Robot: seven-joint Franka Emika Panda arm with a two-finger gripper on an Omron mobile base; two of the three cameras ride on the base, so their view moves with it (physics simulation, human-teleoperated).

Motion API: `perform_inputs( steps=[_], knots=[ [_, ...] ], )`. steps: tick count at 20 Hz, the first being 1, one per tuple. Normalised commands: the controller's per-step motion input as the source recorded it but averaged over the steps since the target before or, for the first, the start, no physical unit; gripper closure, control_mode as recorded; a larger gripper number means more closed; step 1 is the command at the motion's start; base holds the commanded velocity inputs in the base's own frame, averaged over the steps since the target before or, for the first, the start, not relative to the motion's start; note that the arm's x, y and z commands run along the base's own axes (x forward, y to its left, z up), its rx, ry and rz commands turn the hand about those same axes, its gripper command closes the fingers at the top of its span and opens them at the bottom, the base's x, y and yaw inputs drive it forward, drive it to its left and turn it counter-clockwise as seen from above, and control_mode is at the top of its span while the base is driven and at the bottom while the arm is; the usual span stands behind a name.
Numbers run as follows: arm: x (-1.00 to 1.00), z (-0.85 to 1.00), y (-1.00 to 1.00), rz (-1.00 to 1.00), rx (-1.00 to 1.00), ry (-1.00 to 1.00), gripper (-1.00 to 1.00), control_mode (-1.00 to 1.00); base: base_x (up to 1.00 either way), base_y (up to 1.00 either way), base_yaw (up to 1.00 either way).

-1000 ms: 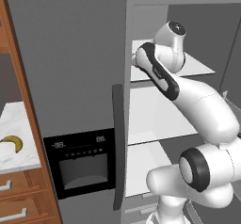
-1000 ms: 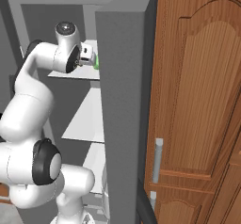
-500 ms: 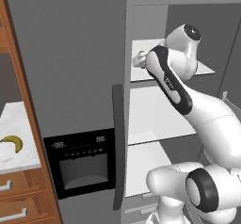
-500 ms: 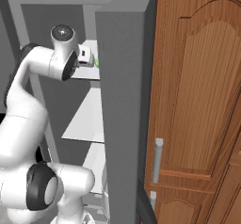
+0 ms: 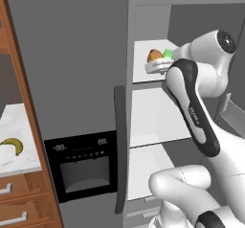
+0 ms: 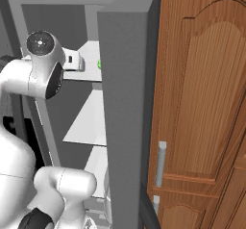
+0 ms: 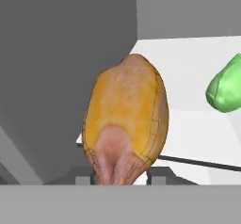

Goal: Open the fridge, remove the banana, corn, and chicken drumstick, and place them on any counter.

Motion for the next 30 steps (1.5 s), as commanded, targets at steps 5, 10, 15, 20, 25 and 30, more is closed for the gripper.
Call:
perform_inputs(
  steps=[5, 10, 15, 20, 25, 30],
  knots=[
    [-0.99, 0.34, -0.02, 0.0, 0.0, 0.0, 1.0, -1.0, 0.0, 0.0, 0.0],
    [-0.82, 0.13, -0.14, 0.0, 0.0, 0.0, 1.0, -1.0, 0.0, 0.0, 0.0],
    [-0.28, 0.0, -0.03, 0.0, 0.0, 0.0, 1.0, -1.0, 0.0, 0.0, 0.0],
    [0.0, 0.0, 0.0, 0.0, 0.0, 0.0, 1.0, -1.0, 0.0, 0.0, 0.0],
    [0.0, 0.0, 0.0, 0.0, 0.0, 0.0, 1.0, -1.0, 0.0, 0.0, 0.0],
    [0.0, 0.0, 0.0, 0.0, 0.0, 0.0, 1.0, -1.0, 0.0, 0.0, 0.0]
  ],
)
